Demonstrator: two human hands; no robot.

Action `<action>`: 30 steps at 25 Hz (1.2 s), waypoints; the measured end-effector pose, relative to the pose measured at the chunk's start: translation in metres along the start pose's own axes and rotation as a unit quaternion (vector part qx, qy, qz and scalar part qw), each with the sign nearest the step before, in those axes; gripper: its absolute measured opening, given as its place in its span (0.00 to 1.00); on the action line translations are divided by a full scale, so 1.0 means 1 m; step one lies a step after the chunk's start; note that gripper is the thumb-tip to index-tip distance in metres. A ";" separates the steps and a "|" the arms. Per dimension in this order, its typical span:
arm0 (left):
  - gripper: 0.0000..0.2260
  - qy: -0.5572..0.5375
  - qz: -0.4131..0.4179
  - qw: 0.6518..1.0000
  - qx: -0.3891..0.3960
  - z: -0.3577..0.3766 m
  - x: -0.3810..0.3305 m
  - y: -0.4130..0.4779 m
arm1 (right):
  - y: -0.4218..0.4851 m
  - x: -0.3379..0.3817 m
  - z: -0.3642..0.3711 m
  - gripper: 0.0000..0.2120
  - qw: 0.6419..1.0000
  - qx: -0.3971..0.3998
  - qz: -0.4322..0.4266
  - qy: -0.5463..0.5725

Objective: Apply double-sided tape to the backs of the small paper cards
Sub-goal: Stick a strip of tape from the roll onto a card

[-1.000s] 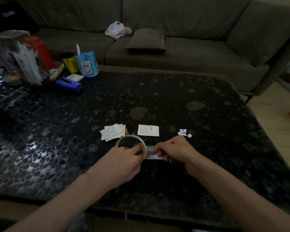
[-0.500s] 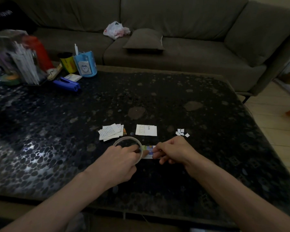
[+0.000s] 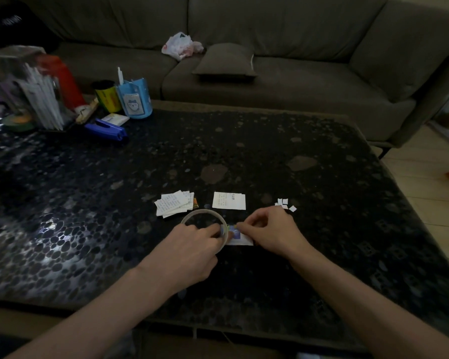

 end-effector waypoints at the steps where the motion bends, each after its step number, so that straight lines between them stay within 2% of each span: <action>1: 0.25 0.006 -0.002 1.000 0.002 0.000 -0.002 0.000 | 0.001 0.001 0.001 0.07 1.000 -0.011 -0.004 -0.018; 5: 0.21 0.022 -0.011 1.000 0.009 -0.004 -0.005 0.002 | 0.001 0.003 0.002 0.14 0.996 -0.038 -0.018 -0.080; 10: 0.18 0.018 -0.025 0.999 0.028 -0.003 -0.004 0.002 | -0.003 0.005 0.005 0.13 0.994 -0.037 -0.019 -0.098; 20: 0.31 -0.044 -0.008 0.999 0.002 0.006 0.010 -0.009 | 0.001 -0.001 0.006 0.13 0.997 -0.050 0.003 -0.066; 30: 0.33 -0.045 0.006 0.999 0.009 0.013 0.015 -0.005 | 0.008 -0.005 0.001 0.10 0.999 -0.003 0.039 0.020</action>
Point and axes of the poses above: each hand's wrist, its own y-axis towards the middle knuckle, its own z-axis out of the palm, x = y × z, the point moved 7 cm from there along y, towards the middle knuckle, and after that the axes turned 4 degrees about x, right-handed, at the moved point
